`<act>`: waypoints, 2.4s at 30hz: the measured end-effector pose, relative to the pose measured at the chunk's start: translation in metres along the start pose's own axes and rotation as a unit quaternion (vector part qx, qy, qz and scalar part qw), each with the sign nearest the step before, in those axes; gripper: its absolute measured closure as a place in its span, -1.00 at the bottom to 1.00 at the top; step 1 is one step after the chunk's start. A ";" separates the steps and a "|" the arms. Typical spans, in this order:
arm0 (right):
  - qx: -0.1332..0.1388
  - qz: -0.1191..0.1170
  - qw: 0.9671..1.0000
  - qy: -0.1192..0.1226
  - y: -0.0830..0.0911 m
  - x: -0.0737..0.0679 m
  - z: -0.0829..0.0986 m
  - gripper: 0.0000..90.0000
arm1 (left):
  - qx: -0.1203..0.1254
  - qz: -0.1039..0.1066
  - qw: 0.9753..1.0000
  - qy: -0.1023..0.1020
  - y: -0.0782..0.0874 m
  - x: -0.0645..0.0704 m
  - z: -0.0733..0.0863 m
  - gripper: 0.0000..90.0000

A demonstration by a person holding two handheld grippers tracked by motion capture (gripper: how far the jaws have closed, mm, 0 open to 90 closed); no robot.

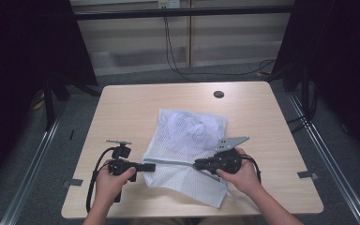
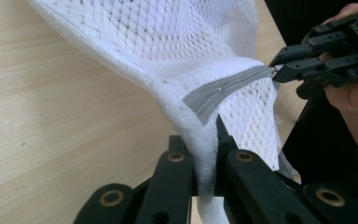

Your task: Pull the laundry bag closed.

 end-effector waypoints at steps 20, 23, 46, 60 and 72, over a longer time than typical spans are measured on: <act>0.000 0.007 1.000 -0.006 0.007 0.002 0.006 0.82 | 0.001 -0.001 1.000 0.000 0.001 0.000 -0.001 1.00; 0.001 0.008 1.000 -0.009 0.008 0.002 0.007 0.82 | -0.002 0.003 1.000 0.000 0.001 0.001 -0.001 1.00; -0.006 0.013 1.000 -0.008 0.018 0.004 0.013 0.82 | -0.005 0.001 1.000 0.000 -0.001 0.001 -0.001 1.00; -0.014 0.013 1.000 -0.006 0.024 0.006 0.017 0.82 | -0.001 0.000 1.000 0.000 0.000 0.000 -0.002 1.00; -0.014 0.013 1.000 -0.008 0.030 0.006 0.021 0.82 | 0.000 -0.003 1.000 -0.004 0.001 0.000 -0.003 1.00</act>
Point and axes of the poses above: each handheld gripper's, and its own axes: y roughly backward along the jaws, z roughly out of its underside, x roughly to its right, the point moved 5 cm from there along -y, roughly forward along the jaws, and after that the axes turned 13 degrees about y, right-handed, at the moved point
